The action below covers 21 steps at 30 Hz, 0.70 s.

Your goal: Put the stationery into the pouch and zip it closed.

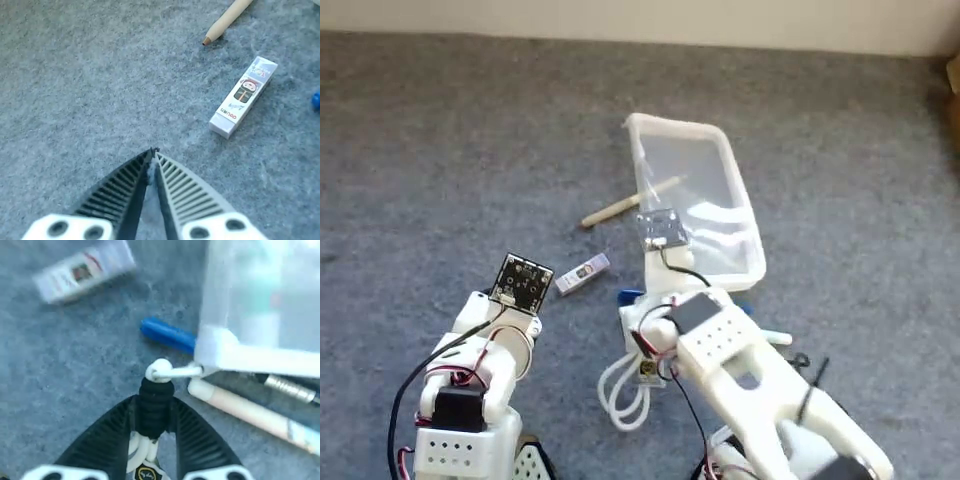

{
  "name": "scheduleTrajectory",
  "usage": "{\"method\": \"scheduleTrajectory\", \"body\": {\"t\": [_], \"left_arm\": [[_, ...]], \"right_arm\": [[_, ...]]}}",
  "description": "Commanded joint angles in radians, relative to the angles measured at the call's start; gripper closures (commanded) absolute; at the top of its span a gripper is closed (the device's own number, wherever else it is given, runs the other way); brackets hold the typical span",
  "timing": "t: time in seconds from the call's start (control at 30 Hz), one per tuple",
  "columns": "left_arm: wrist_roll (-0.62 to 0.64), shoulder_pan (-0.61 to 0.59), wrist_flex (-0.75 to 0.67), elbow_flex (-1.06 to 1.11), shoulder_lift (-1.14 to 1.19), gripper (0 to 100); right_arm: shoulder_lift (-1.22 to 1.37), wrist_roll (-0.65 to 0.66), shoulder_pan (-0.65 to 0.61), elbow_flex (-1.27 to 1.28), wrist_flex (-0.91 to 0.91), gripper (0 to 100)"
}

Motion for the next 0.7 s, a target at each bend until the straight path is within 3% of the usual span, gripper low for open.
{"method": "scheduleTrajectory", "body": {"t": [0.0, 0.3, 0.37, 0.5, 0.67], "left_arm": [[-0.009, -0.013, 0.0, -0.03, -0.013, 99], [-0.011, -0.061, 0.068, -0.171, -0.013, 99], [-0.011, -0.061, 0.069, -0.191, -0.013, 95], [0.0, -0.061, 0.069, -0.217, -0.013, 76], [0.106, -0.056, 0.063, -0.259, -0.013, 75]], "right_arm": [[-0.177, 0.052, 0.01, 0.036, 0.007, 99.5], [-0.466, 0.158, 0.01, 0.156, 0.007, 99.5], [-0.522, 0.196, 0.01, 0.183, 0.007, 99.5], [-0.641, 0.27, 0.01, 0.24, 0.007, 99.5], [-0.796, 0.275, 0.01, 0.291, 0.007, 99.5]]}}
